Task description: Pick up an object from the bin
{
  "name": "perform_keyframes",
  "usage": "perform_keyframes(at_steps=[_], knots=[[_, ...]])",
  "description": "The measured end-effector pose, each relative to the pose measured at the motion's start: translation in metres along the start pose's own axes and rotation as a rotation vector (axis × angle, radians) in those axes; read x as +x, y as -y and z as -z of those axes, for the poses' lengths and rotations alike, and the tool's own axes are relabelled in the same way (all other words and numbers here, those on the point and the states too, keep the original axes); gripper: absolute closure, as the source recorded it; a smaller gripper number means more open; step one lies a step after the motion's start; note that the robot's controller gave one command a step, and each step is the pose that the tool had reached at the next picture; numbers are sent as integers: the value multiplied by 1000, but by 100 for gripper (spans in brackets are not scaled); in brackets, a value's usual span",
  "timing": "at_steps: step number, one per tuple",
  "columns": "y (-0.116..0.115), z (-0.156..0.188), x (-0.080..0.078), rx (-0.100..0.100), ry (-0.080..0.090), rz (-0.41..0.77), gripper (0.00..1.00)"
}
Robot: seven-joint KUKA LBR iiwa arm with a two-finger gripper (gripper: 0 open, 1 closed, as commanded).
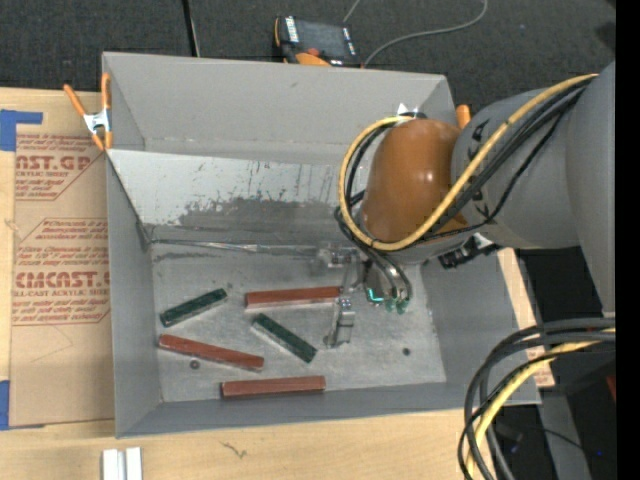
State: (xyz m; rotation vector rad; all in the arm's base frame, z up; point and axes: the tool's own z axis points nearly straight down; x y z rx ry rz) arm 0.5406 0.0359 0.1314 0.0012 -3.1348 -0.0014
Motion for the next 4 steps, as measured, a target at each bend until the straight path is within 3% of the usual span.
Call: perform_keyframes(at_steps=[1,2,3,4], knots=[[-17,-62,-37,-1,6,-173,0],[-16,-60,-38,-1,9,-173,100],[-31,43,-10,-2,14,-132,100],[-21,90,-16,-1,14,-134,100]])
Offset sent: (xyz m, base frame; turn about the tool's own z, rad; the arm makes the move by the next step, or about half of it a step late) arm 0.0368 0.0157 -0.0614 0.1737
